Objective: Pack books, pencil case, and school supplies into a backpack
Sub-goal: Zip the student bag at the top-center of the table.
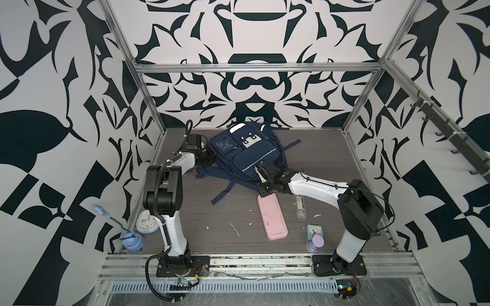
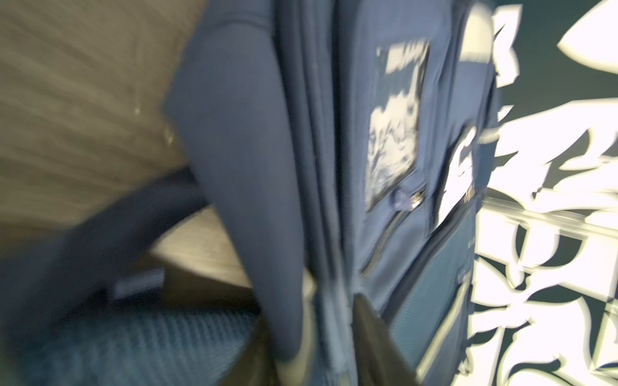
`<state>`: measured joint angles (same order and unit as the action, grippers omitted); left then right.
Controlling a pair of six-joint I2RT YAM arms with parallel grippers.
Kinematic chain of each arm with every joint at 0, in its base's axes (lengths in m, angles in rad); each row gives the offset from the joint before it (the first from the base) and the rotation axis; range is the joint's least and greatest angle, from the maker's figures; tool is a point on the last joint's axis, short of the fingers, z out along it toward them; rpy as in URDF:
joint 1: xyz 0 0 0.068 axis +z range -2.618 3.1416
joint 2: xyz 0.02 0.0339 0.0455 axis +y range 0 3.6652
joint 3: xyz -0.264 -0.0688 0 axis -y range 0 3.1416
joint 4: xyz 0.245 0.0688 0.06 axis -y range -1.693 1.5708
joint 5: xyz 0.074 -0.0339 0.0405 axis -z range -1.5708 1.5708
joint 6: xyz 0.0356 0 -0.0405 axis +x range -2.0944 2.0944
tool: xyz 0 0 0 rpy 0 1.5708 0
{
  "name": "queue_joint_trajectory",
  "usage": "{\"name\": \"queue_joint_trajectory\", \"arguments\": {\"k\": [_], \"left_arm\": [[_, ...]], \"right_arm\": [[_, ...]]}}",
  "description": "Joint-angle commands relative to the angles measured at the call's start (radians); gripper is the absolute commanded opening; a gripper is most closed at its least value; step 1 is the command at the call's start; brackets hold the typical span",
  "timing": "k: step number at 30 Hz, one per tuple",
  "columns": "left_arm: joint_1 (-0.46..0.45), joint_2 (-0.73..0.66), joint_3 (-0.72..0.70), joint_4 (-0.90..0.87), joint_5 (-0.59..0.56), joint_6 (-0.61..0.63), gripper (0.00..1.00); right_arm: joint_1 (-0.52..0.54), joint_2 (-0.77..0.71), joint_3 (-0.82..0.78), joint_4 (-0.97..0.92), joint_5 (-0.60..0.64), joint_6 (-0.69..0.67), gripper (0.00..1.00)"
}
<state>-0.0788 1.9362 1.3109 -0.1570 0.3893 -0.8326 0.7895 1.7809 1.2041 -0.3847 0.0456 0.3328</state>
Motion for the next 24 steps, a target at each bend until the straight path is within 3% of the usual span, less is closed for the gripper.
{"name": "queue_joint_trajectory", "arguments": {"k": [1, 3, 5, 15, 24], "left_arm": [[-0.005, -0.030, -0.005, -0.013, 0.026, 0.014, 0.61], [-0.015, -0.073, -0.052, -0.013, 0.036, 0.025, 0.70], [-0.018, -0.133, -0.113, -0.013, 0.038, 0.041, 0.72], [-0.040, -0.390, -0.389, -0.053, 0.092, 0.107, 0.72], [-0.119, -0.419, -0.462, -0.056, 0.103, 0.075, 0.68]], "right_arm": [[0.030, 0.020, 0.081, -0.025, 0.013, 0.008, 0.00], [0.047, 0.043, 0.107, -0.029, 0.007, 0.009, 0.00], [0.065, 0.059, 0.134, -0.038, 0.005, 0.005, 0.00], [0.126, 0.140, 0.257, -0.051, -0.028, -0.002, 0.00], [0.169, 0.243, 0.405, -0.074, -0.067, -0.005, 0.00]]}}
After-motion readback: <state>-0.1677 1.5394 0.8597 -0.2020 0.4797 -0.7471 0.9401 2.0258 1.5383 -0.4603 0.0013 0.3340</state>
